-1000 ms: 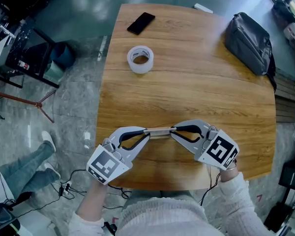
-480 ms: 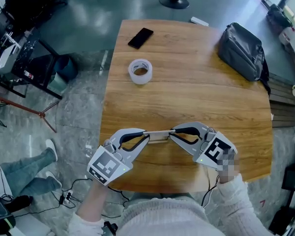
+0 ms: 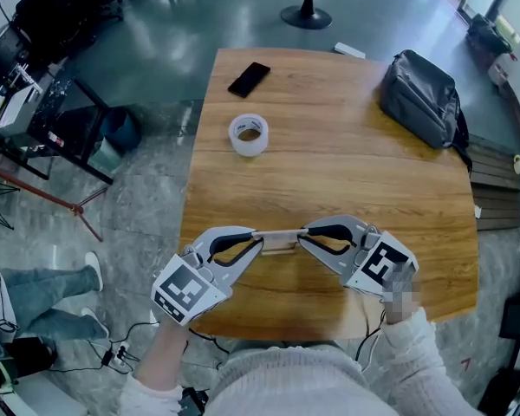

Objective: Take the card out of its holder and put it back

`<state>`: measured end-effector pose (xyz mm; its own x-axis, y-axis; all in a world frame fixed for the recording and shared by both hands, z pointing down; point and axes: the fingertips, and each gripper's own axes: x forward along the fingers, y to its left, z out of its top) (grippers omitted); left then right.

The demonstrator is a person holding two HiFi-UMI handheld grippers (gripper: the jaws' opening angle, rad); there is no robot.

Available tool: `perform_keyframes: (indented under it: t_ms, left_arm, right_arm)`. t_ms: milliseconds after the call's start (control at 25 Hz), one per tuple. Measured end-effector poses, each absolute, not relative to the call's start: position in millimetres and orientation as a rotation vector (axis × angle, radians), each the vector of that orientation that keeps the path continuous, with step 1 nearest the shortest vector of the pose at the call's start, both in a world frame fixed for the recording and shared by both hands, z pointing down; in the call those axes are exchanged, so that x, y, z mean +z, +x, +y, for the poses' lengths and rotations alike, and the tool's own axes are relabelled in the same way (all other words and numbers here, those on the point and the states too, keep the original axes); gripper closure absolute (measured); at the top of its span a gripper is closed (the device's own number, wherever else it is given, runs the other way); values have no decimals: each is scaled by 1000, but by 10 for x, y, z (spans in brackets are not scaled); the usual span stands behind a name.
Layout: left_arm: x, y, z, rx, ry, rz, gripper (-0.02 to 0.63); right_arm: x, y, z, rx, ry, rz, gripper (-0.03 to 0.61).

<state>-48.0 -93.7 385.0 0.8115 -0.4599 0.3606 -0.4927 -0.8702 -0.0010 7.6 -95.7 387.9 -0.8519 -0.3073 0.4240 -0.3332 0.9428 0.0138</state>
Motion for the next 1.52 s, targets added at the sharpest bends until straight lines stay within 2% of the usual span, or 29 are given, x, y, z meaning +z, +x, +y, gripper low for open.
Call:
perform_keyframes:
  t_ms: [1520]
  left_arm:
    - [3707,-478,-821,539,2920,-801,569]
  right_arm:
    - [3739,99,-799,51,463,-2667,551]
